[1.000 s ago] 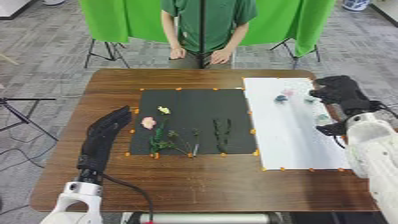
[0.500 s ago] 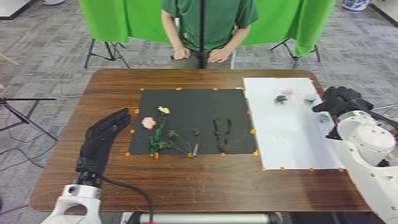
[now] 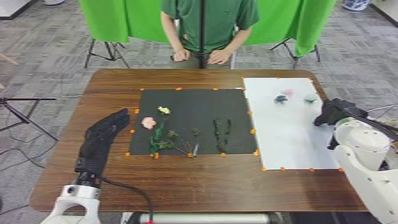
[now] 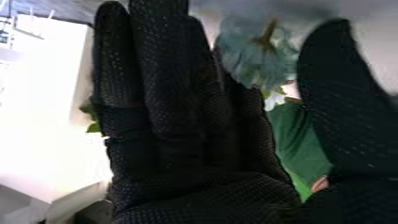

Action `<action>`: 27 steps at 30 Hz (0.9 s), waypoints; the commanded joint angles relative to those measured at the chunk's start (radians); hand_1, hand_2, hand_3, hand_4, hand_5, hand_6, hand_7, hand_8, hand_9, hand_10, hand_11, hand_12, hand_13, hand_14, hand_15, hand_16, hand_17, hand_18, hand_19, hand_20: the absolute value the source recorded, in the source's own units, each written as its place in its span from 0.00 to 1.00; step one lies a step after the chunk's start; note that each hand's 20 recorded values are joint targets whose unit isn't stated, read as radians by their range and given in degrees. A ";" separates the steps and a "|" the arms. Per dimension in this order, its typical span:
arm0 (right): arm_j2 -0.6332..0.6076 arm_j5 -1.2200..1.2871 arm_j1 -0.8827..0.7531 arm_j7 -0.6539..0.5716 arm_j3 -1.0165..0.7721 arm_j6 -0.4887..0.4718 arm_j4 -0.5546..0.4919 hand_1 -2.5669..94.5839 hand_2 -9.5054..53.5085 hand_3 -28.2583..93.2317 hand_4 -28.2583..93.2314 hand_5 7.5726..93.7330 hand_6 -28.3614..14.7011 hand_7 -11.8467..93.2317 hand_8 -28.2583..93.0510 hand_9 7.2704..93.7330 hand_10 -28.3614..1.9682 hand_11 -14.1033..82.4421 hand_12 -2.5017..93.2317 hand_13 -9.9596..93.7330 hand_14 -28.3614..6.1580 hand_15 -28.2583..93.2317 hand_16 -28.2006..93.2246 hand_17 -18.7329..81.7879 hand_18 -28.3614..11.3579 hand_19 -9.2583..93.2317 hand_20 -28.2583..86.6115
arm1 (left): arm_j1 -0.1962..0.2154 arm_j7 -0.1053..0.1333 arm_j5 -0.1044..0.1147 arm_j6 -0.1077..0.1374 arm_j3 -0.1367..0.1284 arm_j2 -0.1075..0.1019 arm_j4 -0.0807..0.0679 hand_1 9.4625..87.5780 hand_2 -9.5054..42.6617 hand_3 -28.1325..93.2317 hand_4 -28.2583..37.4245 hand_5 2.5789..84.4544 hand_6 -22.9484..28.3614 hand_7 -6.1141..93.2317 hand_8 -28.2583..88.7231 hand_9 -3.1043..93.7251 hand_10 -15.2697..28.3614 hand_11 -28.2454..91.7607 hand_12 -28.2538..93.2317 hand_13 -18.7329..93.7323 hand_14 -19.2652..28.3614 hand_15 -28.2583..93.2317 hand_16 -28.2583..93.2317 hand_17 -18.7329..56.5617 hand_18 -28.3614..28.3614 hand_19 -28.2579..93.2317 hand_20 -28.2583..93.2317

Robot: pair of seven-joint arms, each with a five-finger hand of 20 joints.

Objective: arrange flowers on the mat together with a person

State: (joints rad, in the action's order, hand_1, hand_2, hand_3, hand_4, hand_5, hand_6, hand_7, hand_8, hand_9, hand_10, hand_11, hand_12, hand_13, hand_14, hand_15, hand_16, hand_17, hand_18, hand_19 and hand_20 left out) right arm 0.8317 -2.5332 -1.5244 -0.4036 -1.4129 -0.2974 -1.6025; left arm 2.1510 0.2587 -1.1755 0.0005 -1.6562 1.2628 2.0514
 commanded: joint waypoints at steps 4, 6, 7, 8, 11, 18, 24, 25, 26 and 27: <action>-0.006 -0.064 -0.062 0.029 0.050 0.221 0.022 0.68 0.00 0.68 0.03 0.81 0.70 0.33 0.30 0.99 0.69 0.24 0.40 1.00 0.80 0.61 0.41 0.86 0.41 0.80 0.57 | 0.025 -0.011 -0.001 0.004 -0.008 0.012 0.003 0.22 0.01 0.76 0.17 0.51 0.52 0.18 0.20 0.46 0.62 0.34 0.36 0.44 0.72 0.30 0.27 0.29 0.70 0.26 0.37; -0.017 -0.043 -0.079 0.008 0.007 0.273 -0.039 0.69 0.00 0.70 0.02 0.84 0.70 0.33 0.31 1.00 0.70 0.26 0.40 1.00 0.82 0.66 0.40 0.88 0.42 0.85 0.55 | 0.018 -0.007 0.001 0.006 -0.013 0.005 0.000 0.22 0.01 0.76 0.17 0.51 0.52 0.18 0.20 0.46 0.62 0.34 0.36 0.44 0.72 0.30 0.27 0.29 0.70 0.26 0.37; -0.023 -0.040 -0.076 0.004 -0.008 0.289 -0.072 0.70 0.00 0.70 0.02 0.85 0.70 0.33 0.31 1.00 0.70 0.27 0.40 1.00 0.83 0.67 0.40 0.88 0.41 0.86 0.55 | 0.017 -0.008 0.001 0.012 -0.018 0.003 0.000 0.22 0.01 0.76 0.17 0.51 0.52 0.18 0.20 0.46 0.62 0.34 0.36 0.44 0.72 0.30 0.27 0.29 0.70 0.26 0.37; -0.029 -0.039 -0.068 0.010 -0.020 0.309 -0.108 0.70 0.00 0.70 0.01 0.86 0.70 0.33 0.31 1.00 0.70 0.28 0.40 1.00 0.83 0.68 0.40 0.88 0.41 0.88 0.54 | 0.025 0.000 0.004 0.024 -0.025 0.002 0.003 0.22 0.01 0.76 0.17 0.51 0.52 0.18 0.20 0.46 0.62 0.34 0.36 0.44 0.72 0.30 0.27 0.29 0.70 0.26 0.37; -0.032 -0.023 -0.033 0.018 -0.014 0.382 -0.222 0.70 0.00 0.71 0.01 0.86 0.70 0.33 0.31 1.00 0.69 0.29 0.39 1.00 0.85 0.71 0.40 0.86 0.41 0.92 0.55 | 0.031 0.025 0.025 0.064 -0.037 -0.004 -0.014 0.22 0.00 0.77 0.17 0.51 0.52 0.18 0.20 0.46 0.62 0.34 0.36 0.44 0.72 0.30 0.27 0.29 0.70 0.26 0.37; -0.023 0.133 0.279 0.178 0.347 0.330 -0.316 0.70 0.00 0.72 0.00 0.87 0.72 0.33 0.31 1.00 0.72 0.28 0.40 1.00 0.83 0.74 0.42 0.84 0.38 1.00 0.57 | 0.050 0.048 0.076 0.150 -0.057 0.009 -0.032 0.20 0.00 0.78 0.16 0.51 0.52 0.18 0.20 0.45 0.61 0.33 0.36 0.44 0.71 0.30 0.27 0.29 0.70 0.26 0.37; 0.095 0.155 0.491 0.317 0.663 0.243 -0.195 0.70 0.00 0.72 0.00 0.86 0.73 0.34 0.31 1.00 0.73 0.26 0.40 1.00 0.84 0.74 0.43 0.83 0.38 1.00 0.60 | 0.046 0.066 0.151 0.163 -0.032 0.014 -0.039 0.10 0.11 0.79 0.04 0.51 0.52 0.18 0.20 0.45 0.62 0.33 0.36 0.44 0.71 0.30 0.27 0.29 0.70 0.26 0.37; 0.117 0.155 0.503 0.331 0.689 0.214 -0.178 0.69 0.00 0.72 0.00 0.86 0.73 0.34 0.31 1.00 0.73 0.26 0.40 1.00 0.84 0.75 0.43 0.83 0.37 1.00 0.61 | 0.045 0.066 0.150 0.159 -0.029 0.016 -0.040 0.09 0.12 0.79 0.03 0.51 0.52 0.18 0.20 0.45 0.62 0.33 0.36 0.44 0.71 0.30 0.27 0.29 0.70 0.26 0.37; 0.127 0.164 0.514 0.328 0.725 0.224 -0.165 0.69 0.00 0.73 0.00 0.86 0.73 0.34 0.31 1.00 0.73 0.26 0.40 1.00 0.84 0.75 0.43 0.83 0.37 1.00 0.62 | 0.043 0.063 0.147 0.151 -0.027 0.015 -0.040 0.08 0.13 0.79 0.02 0.51 0.52 0.18 0.20 0.45 0.62 0.33 0.36 0.44 0.72 0.30 0.27 0.29 0.70 0.26 0.37; 0.140 0.157 0.523 0.342 0.748 0.209 -0.152 0.69 0.00 0.73 0.00 0.86 0.73 0.34 0.31 1.00 0.73 0.26 0.40 1.00 0.84 0.76 0.43 0.83 0.37 1.00 0.62 | 0.038 0.058 0.144 0.147 -0.023 0.013 -0.044 0.08 0.13 0.79 0.01 0.51 0.52 0.18 0.20 0.45 0.62 0.33 0.36 0.44 0.71 0.30 0.27 0.29 0.70 0.26 0.37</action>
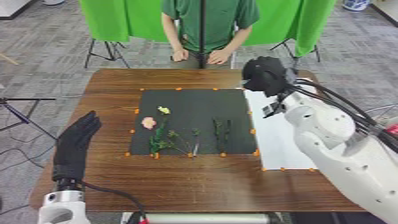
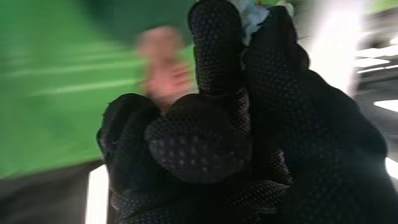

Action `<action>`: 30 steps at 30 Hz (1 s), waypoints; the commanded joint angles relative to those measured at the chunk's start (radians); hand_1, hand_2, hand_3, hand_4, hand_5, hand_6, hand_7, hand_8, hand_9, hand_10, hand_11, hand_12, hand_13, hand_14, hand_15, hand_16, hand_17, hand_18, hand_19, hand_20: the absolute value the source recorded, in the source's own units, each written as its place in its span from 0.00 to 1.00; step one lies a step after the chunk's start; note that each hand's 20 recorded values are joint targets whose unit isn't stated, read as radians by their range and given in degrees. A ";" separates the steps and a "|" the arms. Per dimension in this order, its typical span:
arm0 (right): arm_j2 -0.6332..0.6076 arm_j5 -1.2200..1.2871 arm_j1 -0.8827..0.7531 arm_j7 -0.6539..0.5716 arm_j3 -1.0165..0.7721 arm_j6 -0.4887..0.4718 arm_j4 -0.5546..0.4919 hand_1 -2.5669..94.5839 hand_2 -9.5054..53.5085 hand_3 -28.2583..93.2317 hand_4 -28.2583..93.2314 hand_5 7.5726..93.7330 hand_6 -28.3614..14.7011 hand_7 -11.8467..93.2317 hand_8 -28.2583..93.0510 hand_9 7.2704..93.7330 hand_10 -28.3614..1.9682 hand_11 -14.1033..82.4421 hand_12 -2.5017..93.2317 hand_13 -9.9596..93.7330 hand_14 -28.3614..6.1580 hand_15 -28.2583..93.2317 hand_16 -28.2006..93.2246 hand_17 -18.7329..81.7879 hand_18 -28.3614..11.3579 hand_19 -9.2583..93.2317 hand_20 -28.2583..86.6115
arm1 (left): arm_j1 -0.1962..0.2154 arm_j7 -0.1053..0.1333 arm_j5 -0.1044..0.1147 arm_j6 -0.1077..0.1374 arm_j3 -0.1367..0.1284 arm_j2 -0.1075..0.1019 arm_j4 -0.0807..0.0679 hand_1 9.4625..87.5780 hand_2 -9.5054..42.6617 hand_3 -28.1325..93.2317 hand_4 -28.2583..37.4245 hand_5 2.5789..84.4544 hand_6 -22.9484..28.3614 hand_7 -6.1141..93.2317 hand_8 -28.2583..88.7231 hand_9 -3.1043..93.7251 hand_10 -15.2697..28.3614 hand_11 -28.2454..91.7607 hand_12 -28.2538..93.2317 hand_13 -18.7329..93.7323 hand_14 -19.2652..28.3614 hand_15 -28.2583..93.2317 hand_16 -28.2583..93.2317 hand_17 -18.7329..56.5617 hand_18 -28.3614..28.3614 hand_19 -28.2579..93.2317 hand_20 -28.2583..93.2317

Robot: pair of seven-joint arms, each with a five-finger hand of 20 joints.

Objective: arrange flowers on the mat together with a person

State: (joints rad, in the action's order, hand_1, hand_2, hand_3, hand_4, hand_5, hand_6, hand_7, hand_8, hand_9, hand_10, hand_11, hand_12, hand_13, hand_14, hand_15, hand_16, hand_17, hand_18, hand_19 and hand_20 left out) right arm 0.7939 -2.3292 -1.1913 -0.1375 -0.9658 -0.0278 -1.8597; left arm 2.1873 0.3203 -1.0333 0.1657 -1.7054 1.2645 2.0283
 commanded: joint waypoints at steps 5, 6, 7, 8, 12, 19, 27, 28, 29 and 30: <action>0.208 -0.034 0.197 0.108 0.375 -0.108 0.115 0.69 0.00 0.73 0.00 0.86 0.74 0.34 0.30 1.00 0.74 0.26 0.40 1.00 0.84 0.76 0.43 0.83 0.36 1.00 0.65 | -0.013 -0.007 0.002 -0.030 0.036 -0.001 -0.028 0.08 0.13 0.80 0.00 0.51 0.52 0.18 0.20 0.45 0.62 0.33 0.36 0.44 0.72 0.30 0.27 0.29 0.70 0.26 0.37; 0.216 -0.046 0.190 0.128 0.376 -0.114 0.116 0.69 0.00 0.73 0.00 0.86 0.74 0.34 0.30 1.00 0.74 0.26 0.40 1.00 0.84 0.76 0.43 0.83 0.36 1.00 0.65 | -0.015 -0.007 0.002 -0.033 0.036 -0.001 -0.029 0.08 0.13 0.80 0.00 0.51 0.52 0.18 0.20 0.45 0.62 0.33 0.36 0.44 0.72 0.30 0.27 0.29 0.70 0.26 0.37; 0.221 -0.059 0.185 0.142 0.380 -0.125 0.114 0.69 0.00 0.73 0.00 0.86 0.74 0.34 0.30 1.00 0.74 0.25 0.40 1.00 0.84 0.76 0.43 0.83 0.36 1.00 0.65 | -0.013 -0.005 0.004 -0.031 0.038 -0.002 -0.028 0.08 0.13 0.80 0.00 0.51 0.52 0.18 0.20 0.45 0.62 0.33 0.36 0.44 0.72 0.30 0.27 0.29 0.70 0.26 0.37; 0.227 -0.062 0.187 0.150 0.388 -0.128 0.120 0.69 0.00 0.73 0.00 0.85 0.74 0.34 0.30 1.00 0.74 0.25 0.40 1.00 0.84 0.76 0.43 0.83 0.36 1.00 0.66 | -0.018 -0.004 0.005 -0.033 0.039 -0.003 -0.031 0.08 0.13 0.80 0.00 0.51 0.52 0.18 0.20 0.45 0.62 0.33 0.36 0.44 0.72 0.30 0.27 0.29 0.70 0.26 0.37; 0.234 -0.083 0.188 0.167 0.421 -0.110 0.137 0.69 0.00 0.73 0.00 0.85 0.74 0.35 0.30 1.00 0.74 0.24 0.41 1.00 0.85 0.76 0.44 0.82 0.35 1.00 0.66 | -0.015 -0.005 0.004 -0.042 0.043 -0.007 -0.028 0.08 0.13 0.80 0.01 0.51 0.52 0.18 0.20 0.45 0.62 0.33 0.36 0.44 0.72 0.30 0.27 0.29 0.70 0.26 0.37; 0.248 -0.092 0.181 0.188 0.426 -0.110 0.152 0.68 0.00 0.74 0.00 0.84 0.75 0.35 0.29 1.00 0.73 0.23 0.41 1.00 0.85 0.76 0.44 0.82 0.35 1.00 0.68 | -0.026 -0.007 0.003 -0.048 0.050 -0.011 -0.033 0.09 0.13 0.79 0.02 0.51 0.52 0.18 0.20 0.45 0.62 0.33 0.36 0.44 0.72 0.30 0.27 0.29 0.70 0.26 0.37; 0.275 -0.108 0.186 0.193 0.434 -0.091 0.181 0.66 0.00 0.75 0.01 0.82 0.76 0.34 0.27 0.97 0.70 0.20 0.39 0.99 0.85 0.76 0.46 0.80 0.34 1.00 0.70 | -0.033 -0.009 0.001 -0.055 0.053 -0.010 -0.035 0.10 0.12 0.79 0.03 0.51 0.52 0.18 0.20 0.45 0.62 0.33 0.36 0.44 0.72 0.30 0.27 0.29 0.70 0.26 0.37; 0.276 -0.111 0.187 0.191 0.433 -0.087 0.182 0.66 0.00 0.75 0.01 0.81 0.76 0.34 0.26 0.96 0.70 0.19 0.38 0.99 0.85 0.76 0.46 0.80 0.34 1.00 0.70 | -0.033 -0.009 0.001 -0.055 0.053 -0.011 -0.035 0.10 0.12 0.79 0.03 0.51 0.52 0.18 0.20 0.45 0.62 0.33 0.36 0.44 0.71 0.30 0.27 0.29 0.70 0.26 0.37; 0.281 -0.107 0.188 0.194 0.430 -0.091 0.185 0.65 0.00 0.75 0.01 0.80 0.76 0.33 0.26 0.95 0.70 0.19 0.37 0.99 0.85 0.76 0.46 0.80 0.34 1.00 0.70 | -0.033 -0.010 0.001 -0.055 0.051 -0.012 -0.035 0.10 0.12 0.79 0.03 0.51 0.52 0.18 0.20 0.45 0.62 0.33 0.36 0.44 0.71 0.30 0.27 0.29 0.70 0.26 0.37; 0.283 -0.101 0.188 0.190 0.430 -0.090 0.184 0.65 0.00 0.75 0.01 0.80 0.76 0.33 0.26 0.95 0.70 0.19 0.37 0.99 0.85 0.76 0.46 0.80 0.34 1.00 0.70 | -0.032 -0.011 0.000 -0.056 0.050 -0.012 -0.035 0.10 0.12 0.79 0.04 0.51 0.52 0.18 0.20 0.45 0.62 0.33 0.36 0.44 0.71 0.30 0.27 0.29 0.70 0.26 0.37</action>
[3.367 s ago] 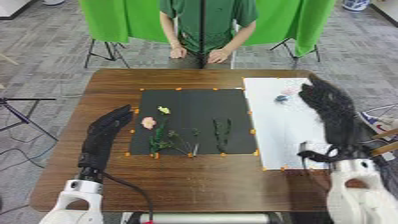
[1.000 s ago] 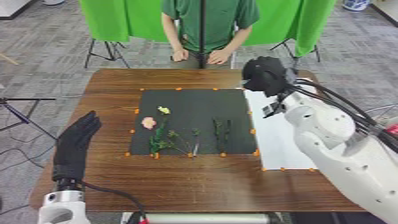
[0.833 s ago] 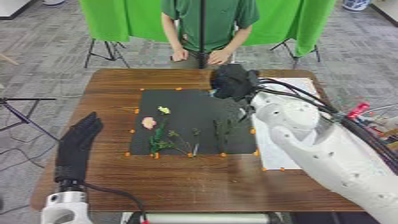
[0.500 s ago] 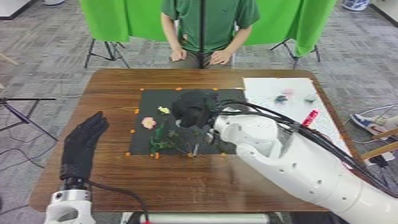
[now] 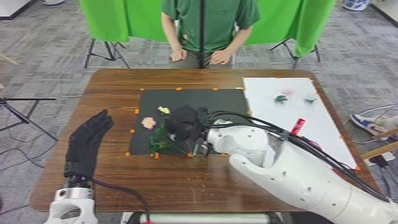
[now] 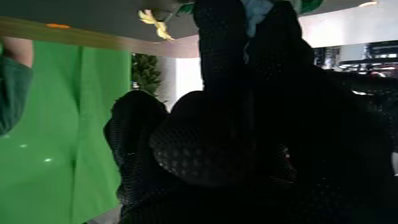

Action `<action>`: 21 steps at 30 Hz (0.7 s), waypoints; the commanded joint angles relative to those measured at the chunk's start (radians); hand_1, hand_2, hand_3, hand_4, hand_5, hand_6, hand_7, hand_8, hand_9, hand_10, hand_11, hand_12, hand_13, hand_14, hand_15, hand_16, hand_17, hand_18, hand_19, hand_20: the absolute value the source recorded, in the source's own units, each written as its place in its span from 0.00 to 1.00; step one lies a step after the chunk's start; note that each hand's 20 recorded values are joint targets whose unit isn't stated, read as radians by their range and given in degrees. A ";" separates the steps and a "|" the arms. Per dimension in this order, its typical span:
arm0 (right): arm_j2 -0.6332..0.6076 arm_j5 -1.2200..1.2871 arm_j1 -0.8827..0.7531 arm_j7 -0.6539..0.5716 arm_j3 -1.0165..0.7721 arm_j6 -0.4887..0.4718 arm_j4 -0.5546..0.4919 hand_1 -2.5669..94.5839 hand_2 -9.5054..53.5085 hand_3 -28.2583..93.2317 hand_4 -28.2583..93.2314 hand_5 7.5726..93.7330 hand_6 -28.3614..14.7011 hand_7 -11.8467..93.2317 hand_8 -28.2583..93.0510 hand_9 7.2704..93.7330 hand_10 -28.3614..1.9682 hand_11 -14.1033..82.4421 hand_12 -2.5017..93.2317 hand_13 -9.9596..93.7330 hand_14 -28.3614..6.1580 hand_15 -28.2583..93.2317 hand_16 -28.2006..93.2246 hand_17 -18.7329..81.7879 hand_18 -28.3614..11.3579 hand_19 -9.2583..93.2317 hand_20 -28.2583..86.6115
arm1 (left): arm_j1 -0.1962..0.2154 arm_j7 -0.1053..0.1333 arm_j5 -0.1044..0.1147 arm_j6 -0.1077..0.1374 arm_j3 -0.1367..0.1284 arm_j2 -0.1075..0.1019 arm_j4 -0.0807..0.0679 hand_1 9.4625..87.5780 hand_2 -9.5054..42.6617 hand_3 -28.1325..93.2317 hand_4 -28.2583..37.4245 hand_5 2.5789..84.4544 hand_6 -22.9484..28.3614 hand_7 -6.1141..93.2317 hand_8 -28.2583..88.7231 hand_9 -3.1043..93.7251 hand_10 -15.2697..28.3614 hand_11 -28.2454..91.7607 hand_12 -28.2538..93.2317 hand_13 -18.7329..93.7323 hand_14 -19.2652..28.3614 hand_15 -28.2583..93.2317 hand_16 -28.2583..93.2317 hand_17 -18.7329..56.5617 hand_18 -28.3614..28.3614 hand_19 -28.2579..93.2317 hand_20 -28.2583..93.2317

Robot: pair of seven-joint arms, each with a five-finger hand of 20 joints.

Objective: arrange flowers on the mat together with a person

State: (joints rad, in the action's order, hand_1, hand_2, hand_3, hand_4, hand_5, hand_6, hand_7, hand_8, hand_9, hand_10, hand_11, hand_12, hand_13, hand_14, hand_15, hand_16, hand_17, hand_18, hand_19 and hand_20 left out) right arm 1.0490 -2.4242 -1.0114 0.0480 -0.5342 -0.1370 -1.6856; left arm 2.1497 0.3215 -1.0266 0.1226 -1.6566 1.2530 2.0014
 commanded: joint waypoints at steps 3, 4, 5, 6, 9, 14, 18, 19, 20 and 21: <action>0.034 -0.002 0.006 0.008 -0.003 0.019 0.011 0.65 0.00 0.74 0.01 0.79 0.76 0.32 0.25 0.93 0.69 0.18 0.35 0.99 0.84 0.76 0.46 0.80 0.34 1.00 0.70 | 0.006 -0.014 -0.007 -0.013 0.001 0.002 -0.007 0.11 0.12 0.79 0.04 0.51 0.52 0.18 0.20 0.45 0.62 0.33 0.36 0.44 0.72 0.30 0.27 0.29 0.70 0.26 0.37; 0.036 -0.007 0.003 0.008 -0.004 0.012 0.010 0.65 0.00 0.74 0.01 0.79 0.76 0.32 0.25 0.93 0.68 0.18 0.35 0.99 0.84 0.76 0.46 0.80 0.34 1.00 0.70 | 0.005 -0.015 -0.008 -0.016 0.001 0.004 -0.007 0.11 0.12 0.79 0.05 0.51 0.52 0.18 0.20 0.45 0.62 0.33 0.36 0.44 0.71 0.30 0.27 0.29 0.70 0.26 0.37; 0.040 -0.012 0.003 0.014 -0.003 0.010 0.013 0.65 0.00 0.74 0.01 0.79 0.76 0.32 0.25 0.91 0.69 0.18 0.34 0.99 0.84 0.76 0.46 0.80 0.34 1.00 0.70 | 0.011 -0.013 -0.009 -0.014 0.000 0.006 -0.004 0.11 0.12 0.79 0.05 0.51 0.52 0.18 0.20 0.45 0.62 0.33 0.36 0.44 0.71 0.30 0.27 0.29 0.70 0.26 0.37; 0.040 -0.015 0.001 0.009 -0.004 0.002 0.012 0.65 0.00 0.74 0.01 0.79 0.76 0.32 0.25 0.91 0.69 0.18 0.33 0.99 0.84 0.76 0.46 0.80 0.34 1.00 0.70 | 0.005 -0.019 -0.011 -0.020 0.000 0.007 -0.007 0.11 0.11 0.79 0.05 0.51 0.52 0.18 0.20 0.45 0.62 0.33 0.36 0.44 0.72 0.30 0.27 0.29 0.70 0.26 0.37; 0.052 -0.033 -0.005 0.015 -0.012 -0.007 0.024 0.64 0.00 0.74 0.01 0.77 0.76 0.31 0.25 0.88 0.67 0.19 0.31 0.99 0.84 0.76 0.46 0.79 0.35 1.00 0.69 | 0.010 -0.017 -0.011 -0.014 -0.002 0.012 -0.003 0.12 0.11 0.79 0.06 0.51 0.52 0.18 0.20 0.45 0.62 0.33 0.36 0.44 0.72 0.30 0.27 0.29 0.70 0.26 0.37; 0.048 -0.039 -0.001 0.009 -0.016 -0.030 0.020 0.57 0.00 0.79 0.01 0.73 0.76 0.30 0.23 0.81 0.65 0.25 0.23 0.98 0.83 0.75 0.45 0.79 0.35 1.00 0.68 | 0.012 -0.017 -0.013 -0.013 -0.004 0.011 -0.002 0.13 0.10 0.79 0.07 0.51 0.52 0.18 0.20 0.45 0.62 0.33 0.36 0.44 0.71 0.30 0.27 0.29 0.70 0.26 0.37; 0.045 -0.045 0.003 0.002 -0.017 -0.042 0.019 0.54 0.00 0.83 0.00 0.69 0.79 0.30 0.18 0.78 0.63 0.27 0.19 0.98 0.83 0.75 0.45 0.79 0.36 1.00 0.68 | 0.016 -0.017 -0.012 -0.013 -0.004 0.012 0.000 0.14 0.09 0.79 0.08 0.51 0.52 0.18 0.20 0.45 0.62 0.33 0.36 0.44 0.71 0.30 0.27 0.29 0.69 0.26 0.37; 0.046 -0.050 0.003 0.005 -0.020 -0.043 0.022 0.53 0.00 0.84 0.00 0.68 0.79 0.30 0.15 0.78 0.63 0.27 0.19 0.98 0.83 0.75 0.45 0.79 0.36 1.00 0.68 | 0.016 -0.019 -0.014 -0.015 -0.005 0.013 0.001 0.14 0.08 0.79 0.09 0.51 0.52 0.18 0.20 0.45 0.62 0.33 0.36 0.44 0.72 0.30 0.27 0.29 0.69 0.26 0.37; 0.046 -0.054 0.003 0.007 -0.024 -0.048 0.022 0.53 0.00 0.84 0.00 0.67 0.79 0.30 0.14 0.77 0.63 0.27 0.18 0.98 0.84 0.75 0.45 0.79 0.36 1.00 0.68 | 0.015 -0.018 -0.016 -0.016 -0.005 0.014 0.001 0.14 0.08 0.79 0.09 0.51 0.52 0.18 0.20 0.45 0.62 0.33 0.36 0.44 0.72 0.30 0.27 0.29 0.69 0.26 0.37; 0.044 -0.053 0.004 0.004 -0.026 -0.051 0.020 0.52 0.00 0.85 0.00 0.65 0.79 0.30 0.13 0.77 0.62 0.27 0.18 0.98 0.84 0.75 0.45 0.79 0.36 1.00 0.67 | 0.015 -0.019 -0.015 -0.017 -0.006 0.014 0.001 0.14 0.08 0.79 0.09 0.51 0.52 0.18 0.20 0.45 0.62 0.33 0.36 0.44 0.71 0.30 0.27 0.29 0.69 0.26 0.37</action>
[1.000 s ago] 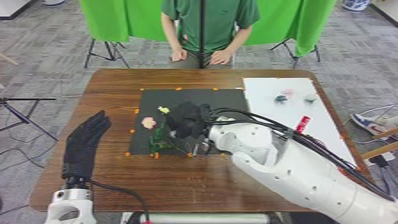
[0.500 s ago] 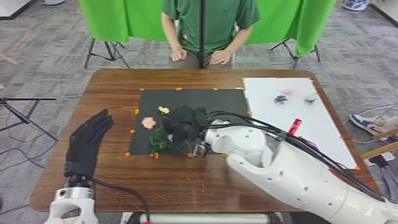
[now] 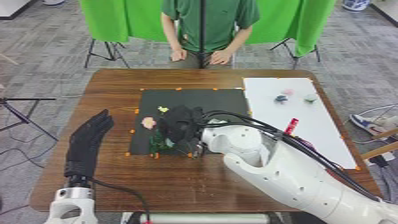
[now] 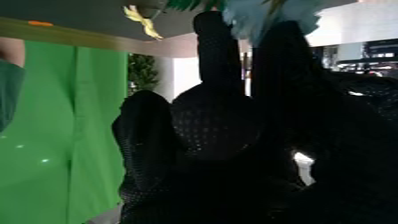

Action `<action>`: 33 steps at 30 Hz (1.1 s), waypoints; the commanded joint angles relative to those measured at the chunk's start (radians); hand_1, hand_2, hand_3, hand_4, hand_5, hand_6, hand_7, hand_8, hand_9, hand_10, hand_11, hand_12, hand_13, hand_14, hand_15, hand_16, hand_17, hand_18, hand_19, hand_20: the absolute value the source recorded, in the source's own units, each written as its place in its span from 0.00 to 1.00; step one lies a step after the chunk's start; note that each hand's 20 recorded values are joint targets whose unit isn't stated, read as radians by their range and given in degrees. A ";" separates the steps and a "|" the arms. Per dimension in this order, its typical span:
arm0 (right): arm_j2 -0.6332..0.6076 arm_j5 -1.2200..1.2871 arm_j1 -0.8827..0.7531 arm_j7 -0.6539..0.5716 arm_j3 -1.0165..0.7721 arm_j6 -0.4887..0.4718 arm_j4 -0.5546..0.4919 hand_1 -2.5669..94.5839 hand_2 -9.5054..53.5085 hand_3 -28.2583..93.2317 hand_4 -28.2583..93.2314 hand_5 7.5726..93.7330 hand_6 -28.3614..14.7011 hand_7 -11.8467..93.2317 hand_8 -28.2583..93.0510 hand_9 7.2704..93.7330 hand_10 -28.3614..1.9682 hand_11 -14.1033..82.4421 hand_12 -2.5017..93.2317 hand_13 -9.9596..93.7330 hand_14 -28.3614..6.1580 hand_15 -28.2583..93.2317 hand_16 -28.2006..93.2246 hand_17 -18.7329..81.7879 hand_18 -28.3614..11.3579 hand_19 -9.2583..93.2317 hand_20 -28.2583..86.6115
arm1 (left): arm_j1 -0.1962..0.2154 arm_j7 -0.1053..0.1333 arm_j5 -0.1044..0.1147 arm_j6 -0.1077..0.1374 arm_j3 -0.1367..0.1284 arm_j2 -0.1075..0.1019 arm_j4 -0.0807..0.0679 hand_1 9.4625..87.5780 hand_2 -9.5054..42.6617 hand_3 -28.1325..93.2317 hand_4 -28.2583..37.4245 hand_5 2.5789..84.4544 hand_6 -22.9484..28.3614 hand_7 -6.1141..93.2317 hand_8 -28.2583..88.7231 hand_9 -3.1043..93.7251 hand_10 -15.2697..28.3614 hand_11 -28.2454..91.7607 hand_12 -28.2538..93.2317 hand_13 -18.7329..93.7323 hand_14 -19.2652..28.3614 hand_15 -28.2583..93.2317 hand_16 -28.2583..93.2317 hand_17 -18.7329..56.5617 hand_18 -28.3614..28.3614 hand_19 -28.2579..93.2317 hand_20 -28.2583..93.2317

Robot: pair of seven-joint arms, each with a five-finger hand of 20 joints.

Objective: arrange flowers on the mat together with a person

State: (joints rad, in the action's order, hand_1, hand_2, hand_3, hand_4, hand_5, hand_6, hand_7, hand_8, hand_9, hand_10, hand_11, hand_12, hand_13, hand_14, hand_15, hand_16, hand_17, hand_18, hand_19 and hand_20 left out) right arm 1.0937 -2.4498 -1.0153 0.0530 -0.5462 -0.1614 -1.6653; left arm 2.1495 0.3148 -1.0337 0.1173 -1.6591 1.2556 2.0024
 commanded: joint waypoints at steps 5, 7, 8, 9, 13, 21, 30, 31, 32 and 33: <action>0.001 -0.035 0.002 0.001 -0.047 -0.034 -0.001 0.51 0.00 0.85 0.00 0.59 0.79 0.29 0.12 0.74 0.61 0.26 0.18 0.98 0.84 0.74 0.45 0.79 0.37 1.00 0.67 | 0.025 -0.012 -0.006 -0.006 -0.006 0.016 0.007 0.15 0.08 0.79 0.10 0.51 0.52 0.18 0.20 0.45 0.62 0.33 0.36 0.44 0.72 0.30 0.27 0.29 0.70 0.26 0.37; 0.003 -0.026 -0.012 -0.003 -0.081 -0.042 -0.011 0.51 0.00 0.85 0.00 0.57 0.79 0.29 0.12 0.73 0.60 0.26 0.18 0.98 0.84 0.74 0.45 0.79 0.36 1.00 0.67 | 0.028 -0.013 -0.007 -0.005 -0.007 0.016 0.009 0.15 0.08 0.79 0.10 0.51 0.52 0.18 0.20 0.45 0.62 0.33 0.36 0.44 0.71 0.30 0.27 0.29 0.70 0.26 0.37; 0.006 -0.020 -0.020 -0.001 -0.109 -0.056 -0.019 0.51 0.00 0.85 0.00 0.57 0.79 0.29 0.12 0.73 0.60 0.26 0.18 0.98 0.84 0.74 0.45 0.79 0.36 1.00 0.67 | 0.028 -0.015 -0.009 -0.004 -0.007 0.017 0.009 0.15 0.07 0.79 0.10 0.51 0.52 0.18 0.20 0.45 0.62 0.33 0.36 0.44 0.71 0.30 0.27 0.29 0.70 0.26 0.37; 0.004 -0.001 -0.022 -0.016 -0.129 -0.062 -0.033 0.51 0.00 0.85 0.00 0.56 0.79 0.29 0.12 0.73 0.60 0.25 0.17 0.98 0.84 0.74 0.45 0.78 0.37 1.00 0.66 | 0.027 -0.013 -0.008 -0.003 -0.006 0.016 0.009 0.15 0.07 0.79 0.10 0.51 0.52 0.18 0.20 0.45 0.62 0.33 0.36 0.44 0.71 0.30 0.27 0.29 0.70 0.26 0.37; 0.006 0.076 -0.084 -0.083 -0.274 -0.023 -0.106 0.50 0.00 0.84 0.00 0.54 0.78 0.29 0.12 0.71 0.60 0.25 0.17 0.98 0.84 0.73 0.44 0.78 0.37 1.00 0.66 | 0.023 -0.018 -0.008 -0.004 -0.004 0.016 0.008 0.15 0.07 0.79 0.10 0.51 0.52 0.18 0.20 0.45 0.62 0.33 0.36 0.44 0.72 0.30 0.27 0.29 0.70 0.26 0.37; -0.022 0.571 -0.503 -0.161 -0.695 0.258 -0.333 0.38 0.12 0.81 0.08 0.65 0.69 0.27 0.15 0.75 0.54 0.26 0.19 0.96 0.76 0.69 0.45 0.75 0.32 1.00 0.61 | 0.020 -0.014 -0.011 -0.015 -0.004 0.018 0.018 0.16 0.07 0.79 0.10 0.51 0.52 0.18 0.20 0.45 0.62 0.33 0.36 0.44 0.72 0.30 0.27 0.29 0.70 0.26 0.37; 0.191 1.264 -0.960 0.120 -1.086 0.197 -0.418 0.21 0.18 0.84 0.10 0.54 0.61 0.23 0.16 0.53 0.40 0.22 0.18 0.51 0.35 0.34 0.43 0.36 0.29 0.38 0.51 | 0.010 -0.022 -0.012 -0.037 0.015 -0.001 0.015 0.16 0.07 0.79 0.10 0.51 0.52 0.18 0.20 0.46 0.62 0.34 0.36 0.46 0.74 0.30 0.27 0.32 0.67 0.27 0.38; 0.200 1.304 -0.990 0.176 -1.079 0.186 -0.416 0.18 0.19 0.85 0.10 0.50 0.61 0.21 0.16 0.49 0.41 0.21 0.18 0.48 0.35 0.33 0.43 0.35 0.30 0.32 0.50 | 0.006 -0.023 -0.016 -0.044 0.019 -0.001 0.014 0.16 0.07 0.79 0.10 0.52 0.52 0.18 0.20 0.46 0.62 0.34 0.36 0.46 0.74 0.30 0.27 0.32 0.67 0.27 0.38; 0.208 1.302 -1.017 0.209 -1.078 0.156 -0.415 0.16 0.19 0.86 0.10 0.46 0.62 0.19 0.17 0.46 0.41 0.20 0.17 0.46 0.35 0.32 0.42 0.35 0.32 0.26 0.49 | 0.003 -0.021 -0.019 -0.045 0.023 0.001 0.013 0.16 0.07 0.79 0.10 0.52 0.52 0.18 0.20 0.46 0.63 0.34 0.36 0.46 0.74 0.30 0.27 0.32 0.67 0.27 0.38; 0.228 1.278 -1.043 0.219 -1.095 0.095 -0.416 0.15 0.20 0.86 0.10 0.43 0.63 0.19 0.17 0.44 0.41 0.20 0.17 0.44 0.37 0.31 0.41 0.35 0.33 0.24 0.48 | -0.006 -0.019 -0.021 -0.047 0.030 0.002 0.009 0.16 0.07 0.79 0.10 0.52 0.52 0.18 0.20 0.46 0.63 0.34 0.36 0.46 0.74 0.30 0.26 0.32 0.67 0.27 0.38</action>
State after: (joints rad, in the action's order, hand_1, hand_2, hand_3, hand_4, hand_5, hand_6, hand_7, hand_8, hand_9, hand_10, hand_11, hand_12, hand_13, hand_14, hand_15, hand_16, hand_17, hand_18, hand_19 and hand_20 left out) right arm 1.2238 -1.6390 -1.6792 -0.0622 -1.5603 -0.0293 -2.1258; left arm 2.1545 0.3094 -1.0400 0.1077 -1.6533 1.2623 2.0199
